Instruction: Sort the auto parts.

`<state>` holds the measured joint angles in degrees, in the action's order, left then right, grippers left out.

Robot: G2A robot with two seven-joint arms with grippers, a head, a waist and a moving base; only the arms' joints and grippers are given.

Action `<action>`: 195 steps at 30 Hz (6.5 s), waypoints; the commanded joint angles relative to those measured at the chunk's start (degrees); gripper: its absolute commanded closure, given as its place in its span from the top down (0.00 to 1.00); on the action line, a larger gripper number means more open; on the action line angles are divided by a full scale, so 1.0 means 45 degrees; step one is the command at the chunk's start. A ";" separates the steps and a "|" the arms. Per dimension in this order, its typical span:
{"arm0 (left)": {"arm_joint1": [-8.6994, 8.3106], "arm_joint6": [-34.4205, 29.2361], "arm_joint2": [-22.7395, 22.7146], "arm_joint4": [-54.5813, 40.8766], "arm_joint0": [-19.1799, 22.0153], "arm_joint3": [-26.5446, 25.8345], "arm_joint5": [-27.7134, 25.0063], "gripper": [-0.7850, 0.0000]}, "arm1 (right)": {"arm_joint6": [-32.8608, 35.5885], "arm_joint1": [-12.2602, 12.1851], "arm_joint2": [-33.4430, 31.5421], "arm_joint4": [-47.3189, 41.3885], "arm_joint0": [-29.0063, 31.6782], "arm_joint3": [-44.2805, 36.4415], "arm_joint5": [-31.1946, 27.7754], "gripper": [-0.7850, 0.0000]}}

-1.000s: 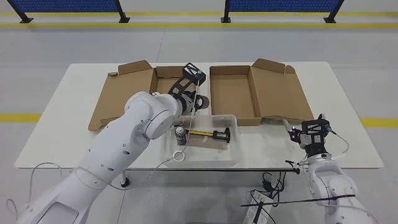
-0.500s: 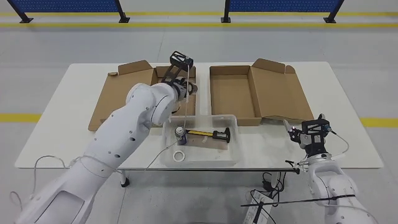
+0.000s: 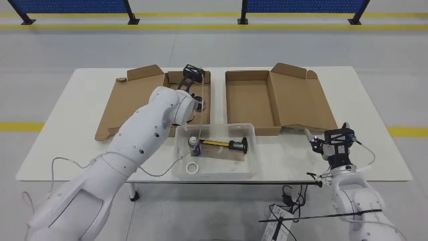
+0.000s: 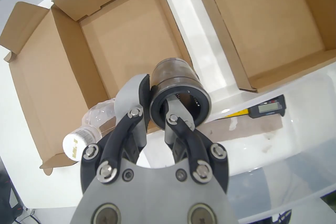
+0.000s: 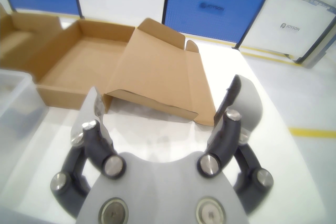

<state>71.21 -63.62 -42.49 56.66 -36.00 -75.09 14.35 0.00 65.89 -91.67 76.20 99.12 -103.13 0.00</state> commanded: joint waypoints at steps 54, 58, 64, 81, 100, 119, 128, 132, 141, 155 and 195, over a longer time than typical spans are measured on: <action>0.1507 -0.1306 0.0112 -0.0971 0.1086 0.4726 -0.0265 0.00 | 0.0000 0.0000 0.0000 0.0000 0.0000 0.0000 0.0000 1.00; 0.1587 -0.1259 0.0114 -0.0928 0.1116 0.4897 -0.0259 0.00 | 0.0000 0.0000 0.0000 0.0000 0.0000 0.0000 0.0000 1.00; 0.1682 -0.1219 0.0111 -0.0805 0.1155 0.5122 -0.0347 0.21 | 0.0000 0.0000 0.0000 0.0000 0.0000 0.0000 0.0000 1.00; 0.1776 -0.0929 -0.0265 -0.0363 0.1140 0.4576 -0.0348 1.00 | 0.0000 0.0000 0.0000 0.0000 0.0000 0.0000 0.0000 1.00; 0.0977 -0.1466 -0.1707 0.1974 -0.0762 -0.0573 -0.1456 1.00 | 0.0000 0.0000 0.0000 0.0000 0.0000 0.0000 0.0000 1.00; 0.0301 -0.3669 -0.3984 0.0131 -0.4222 -0.6974 -0.2833 1.00 | 0.0000 0.0000 0.0000 0.0000 0.0000 0.0000 0.0000 1.00; 0.0094 -0.4498 -0.4231 -0.1026 -0.4852 -0.7687 -0.4372 1.00 | 0.0000 0.0000 0.0000 0.0000 0.0000 0.0000 0.0000 1.00; 0.0094 -0.4498 -0.4231 -0.1026 -0.4852 -0.7687 -0.4372 1.00 | 0.0000 0.0000 0.0000 0.0000 0.0000 0.0000 0.0000 1.00; 0.0091 -0.4402 -0.4240 -0.1004 -0.4884 -0.7681 -0.4372 1.00 | 0.0000 0.0000 0.0000 0.0000 0.0000 0.0000 0.0000 1.00; -0.0301 -0.5409 -0.3687 -0.1071 -0.5260 -0.7868 -0.6816 1.00 | 0.0000 0.0000 0.0000 0.0000 0.0000 0.0000 0.0000 1.00; -0.1163 -0.5328 -0.2043 -0.1952 -0.4208 -0.5970 -0.6896 0.46 | 0.0000 0.0000 0.0000 0.0000 0.0000 0.0000 0.0000 1.00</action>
<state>66.01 -87.63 -51.80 47.96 -55.01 -102.18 -16.65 0.00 65.89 -91.67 76.20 99.12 -103.13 0.00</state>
